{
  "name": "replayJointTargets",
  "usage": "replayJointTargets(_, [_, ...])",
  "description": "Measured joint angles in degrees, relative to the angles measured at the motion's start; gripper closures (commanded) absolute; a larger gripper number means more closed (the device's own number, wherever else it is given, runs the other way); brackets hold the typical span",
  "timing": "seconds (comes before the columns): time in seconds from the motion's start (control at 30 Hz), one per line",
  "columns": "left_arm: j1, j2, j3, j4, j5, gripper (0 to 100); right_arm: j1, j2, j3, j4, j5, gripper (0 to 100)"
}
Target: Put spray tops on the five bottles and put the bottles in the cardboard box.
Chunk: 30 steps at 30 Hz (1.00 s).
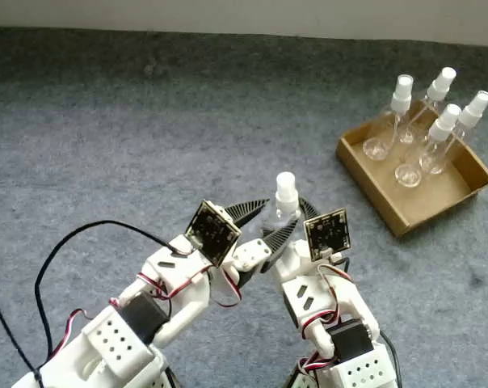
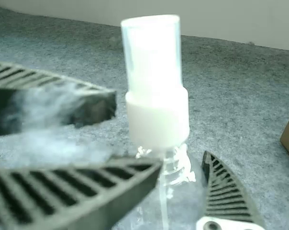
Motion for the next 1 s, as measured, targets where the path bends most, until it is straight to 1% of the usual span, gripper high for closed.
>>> replayJointTargets(0.1, [0.1, -5.9, 0.0, 5.0, 0.0, 84, 0.0, 0.0, 0.0, 0.0, 0.0, 81.8])
replayJointTargets(0.23, [0.0, -10.7, 0.0, 6.1, 0.0, 84, 0.0, 0.0, 0.0, 0.0, 0.0, 81.8])
replayJointTargets(0.33, [-3.3, -11.5, 0.0, 6.1, 0.2, 84, 0.0, 0.0, 0.0, 0.0, 0.0, 81.8])
replayJointTargets(0.43, [-6.9, -11.5, 0.0, 6.1, 4.5, 85, 0.0, 0.0, 0.0, 0.0, 0.0, 81.8])
replayJointTargets(0.5, [-8.4, -11.5, 0.0, 6.1, 7.8, 90, 0.0, 0.0, 0.0, 0.0, 0.0, 81.8])
replayJointTargets(0.57, [-10.1, -11.5, 0.0, 6.1, 9.2, 100, 0.0, 0.0, 0.0, 0.0, 0.0, 81.8])
replayJointTargets(0.6, [-10.9, -11.5, 0.0, 6.1, 9.6, 99, 0.0, 0.0, 0.0, 0.0, 0.0, 81.8])
replayJointTargets(0.63, [-11.3, -11.5, 0.0, 6.1, 9.8, 97, 0.0, 0.0, 0.0, 0.0, 0.0, 81.8])
replayJointTargets(0.67, [-11.7, -11.5, 0.0, 5.5, 10.0, 96, 0.0, 0.0, 0.0, 0.0, 0.0, 81.8])
replayJointTargets(0.73, [-12.0, -11.5, 0.0, 3.7, 10.2, 99, 0.0, 0.0, 0.0, 0.0, 0.3, 81.8])
replayJointTargets(0.87, [-11.9, -11.5, 0.0, 0.1, 10.5, 99, 0.0, 0.0, 0.0, 0.0, 6.1, 81.8])
replayJointTargets(1.0, [-11.9, -9.3, 0.0, -3.2, 10.5, 99, 0.0, 0.0, 0.0, 0.0, 7.6, 81.8])
